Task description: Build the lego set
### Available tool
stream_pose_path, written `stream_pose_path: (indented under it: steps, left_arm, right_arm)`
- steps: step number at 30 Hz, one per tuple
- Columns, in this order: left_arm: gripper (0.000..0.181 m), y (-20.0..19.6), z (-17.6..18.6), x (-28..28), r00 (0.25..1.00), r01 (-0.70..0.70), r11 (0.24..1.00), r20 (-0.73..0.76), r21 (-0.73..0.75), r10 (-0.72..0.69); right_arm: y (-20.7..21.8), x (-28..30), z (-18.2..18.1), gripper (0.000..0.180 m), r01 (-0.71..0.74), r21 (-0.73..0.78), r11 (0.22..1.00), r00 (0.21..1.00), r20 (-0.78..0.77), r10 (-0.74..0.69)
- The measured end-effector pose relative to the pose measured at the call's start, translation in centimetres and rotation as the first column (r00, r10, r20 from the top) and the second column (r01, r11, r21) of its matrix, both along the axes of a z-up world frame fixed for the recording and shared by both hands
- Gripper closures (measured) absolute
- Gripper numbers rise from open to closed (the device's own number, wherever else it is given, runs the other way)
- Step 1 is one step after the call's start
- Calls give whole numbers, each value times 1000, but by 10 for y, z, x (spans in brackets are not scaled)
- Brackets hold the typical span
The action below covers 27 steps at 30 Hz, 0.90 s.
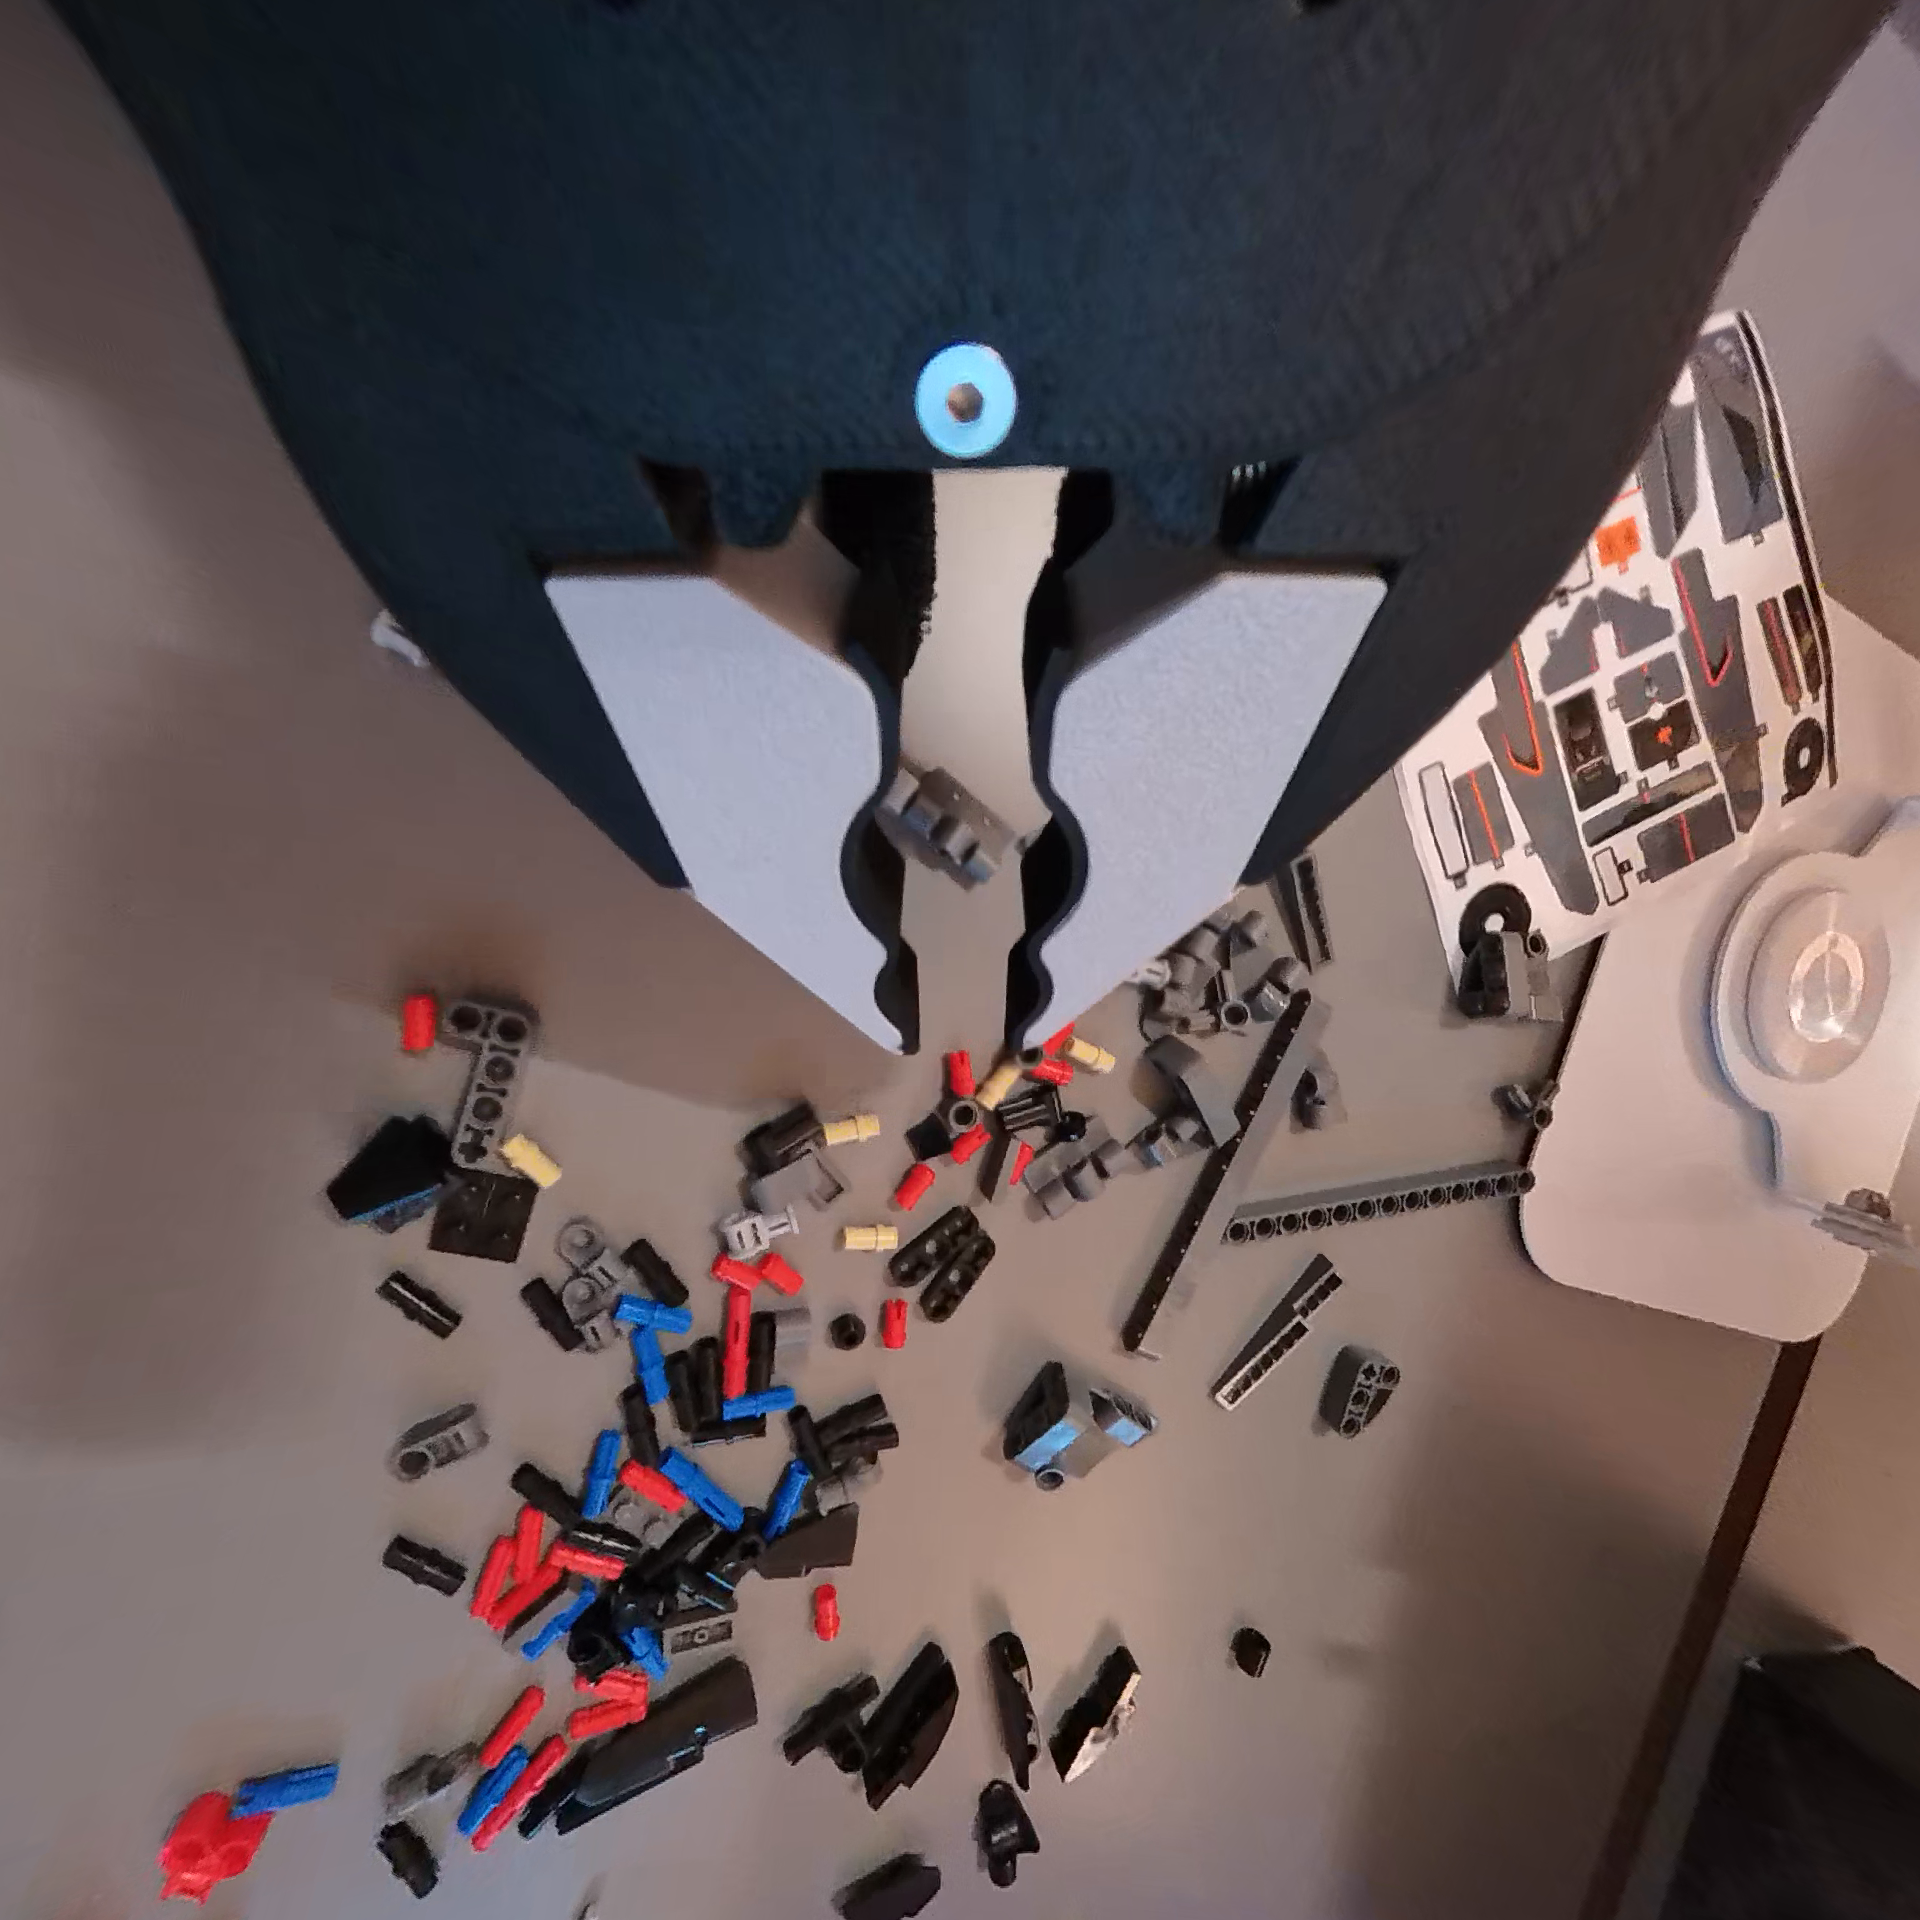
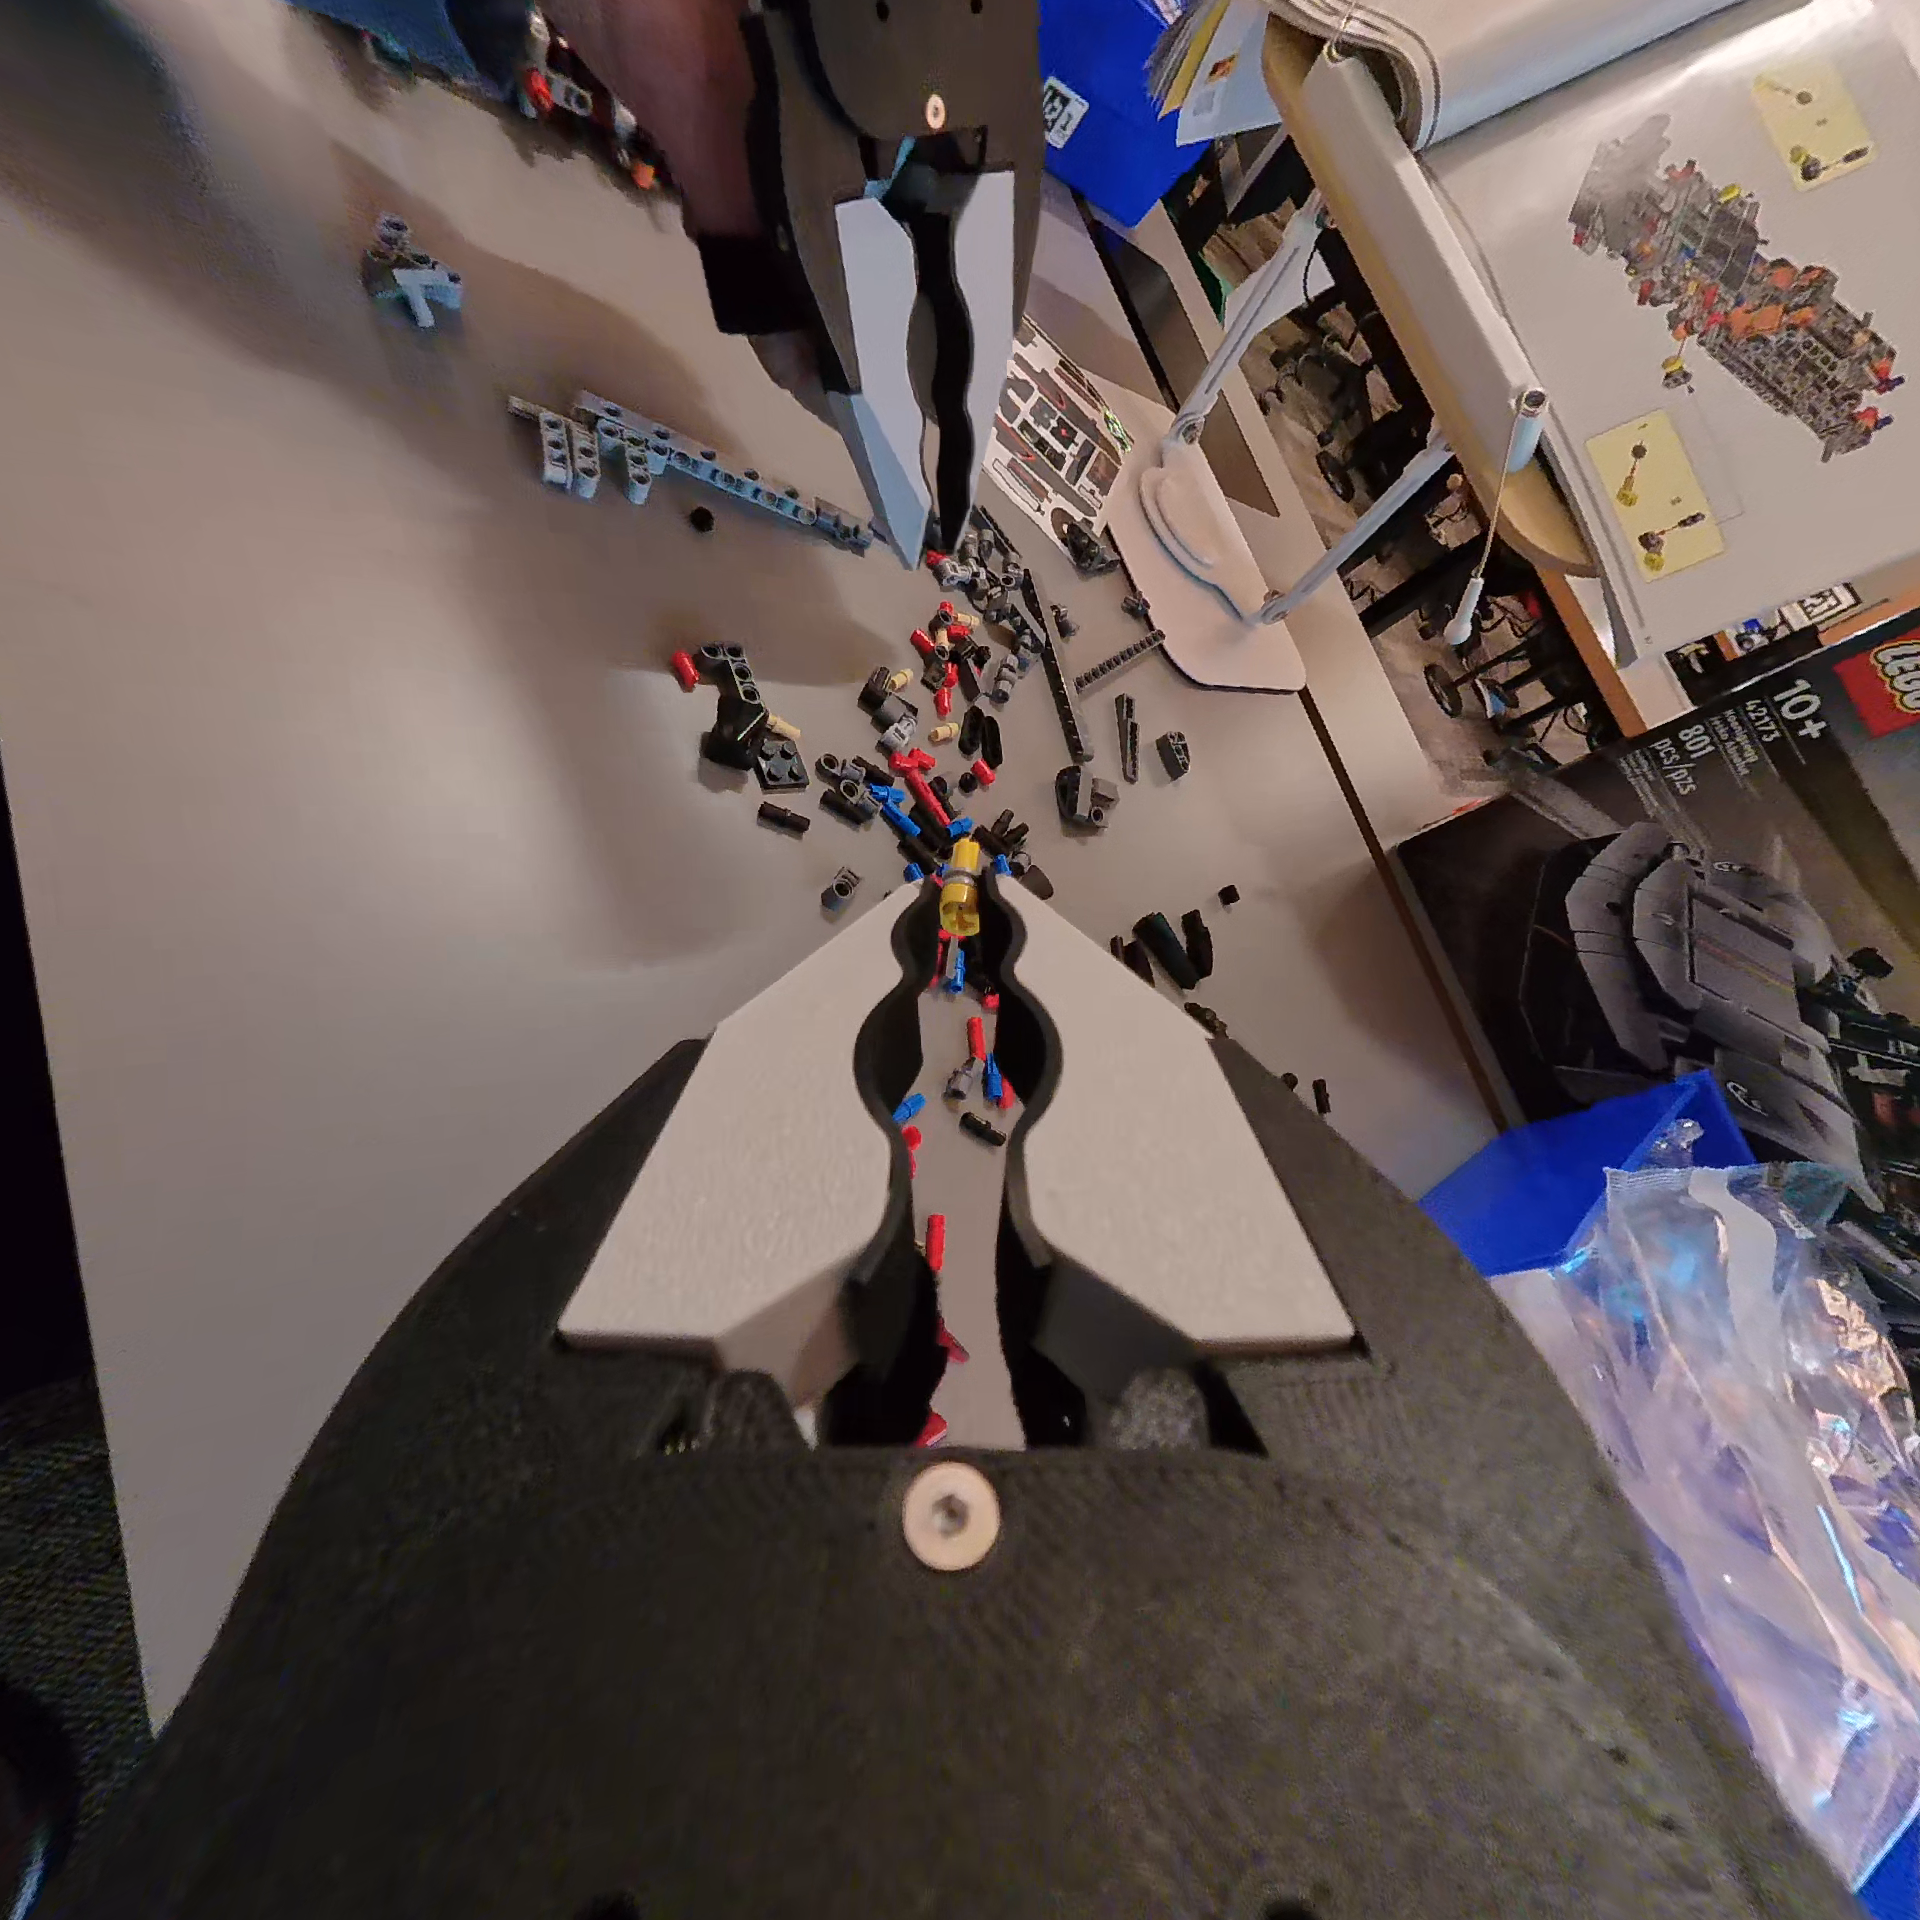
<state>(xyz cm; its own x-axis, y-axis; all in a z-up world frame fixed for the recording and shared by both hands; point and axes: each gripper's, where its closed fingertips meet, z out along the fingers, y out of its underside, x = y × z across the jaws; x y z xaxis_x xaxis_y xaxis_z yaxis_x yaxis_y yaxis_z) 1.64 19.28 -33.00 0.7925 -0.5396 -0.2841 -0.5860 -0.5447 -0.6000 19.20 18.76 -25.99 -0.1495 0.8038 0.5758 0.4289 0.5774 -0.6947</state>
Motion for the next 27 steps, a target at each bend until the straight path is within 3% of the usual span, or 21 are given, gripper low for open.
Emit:
stream_pose_path:
  steps: [14, 27]
  left_arm:
    - [165, 29, -15, -10, 997, -74, 996, -4, -39, 74]
    - [167, 34, -3, 36, 997, 83, 996, -2, -25, -83]
  right_arm:
    - [4, 3, -4, 176, 8, -15, 1000, 1000, -3, -8]
    - [16, 15, -4, 176, 53, -26, 998, 999, -11, -53]
